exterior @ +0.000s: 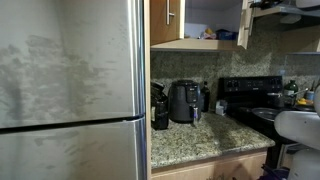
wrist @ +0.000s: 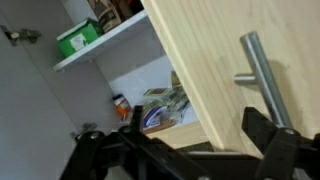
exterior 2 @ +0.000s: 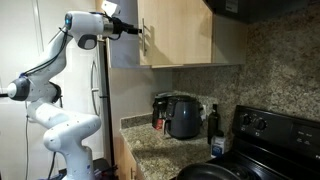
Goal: Put the can in the cabinet, then close the right cabinet door, then move the salt bottle towards you
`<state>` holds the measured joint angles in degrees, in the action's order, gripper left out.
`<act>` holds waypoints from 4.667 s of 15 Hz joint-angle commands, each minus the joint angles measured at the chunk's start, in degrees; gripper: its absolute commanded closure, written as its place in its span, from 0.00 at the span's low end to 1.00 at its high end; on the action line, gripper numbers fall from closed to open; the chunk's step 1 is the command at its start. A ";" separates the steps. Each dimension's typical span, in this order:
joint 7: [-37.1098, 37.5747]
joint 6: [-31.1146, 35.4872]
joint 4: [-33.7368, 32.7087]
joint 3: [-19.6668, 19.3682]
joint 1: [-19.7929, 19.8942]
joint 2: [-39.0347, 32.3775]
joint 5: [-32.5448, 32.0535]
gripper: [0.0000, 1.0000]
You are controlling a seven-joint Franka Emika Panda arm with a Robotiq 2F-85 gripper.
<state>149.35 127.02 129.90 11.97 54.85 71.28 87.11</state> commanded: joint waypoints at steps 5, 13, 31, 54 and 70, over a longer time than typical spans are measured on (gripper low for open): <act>-0.05 11.37 -3.80 13.22 -13.36 -15.43 -1.23 0.00; -6.83 42.82 6.79 4.64 -29.55 -7.96 -2.95 0.00; -6.41 56.35 -1.94 1.41 -34.44 -19.36 2.49 0.00; -0.27 34.45 18.82 -1.88 -7.11 -28.58 -21.03 0.00; -0.26 29.86 21.83 10.02 2.79 -39.06 -29.66 0.00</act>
<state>149.10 155.99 150.88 18.34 52.71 32.00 61.38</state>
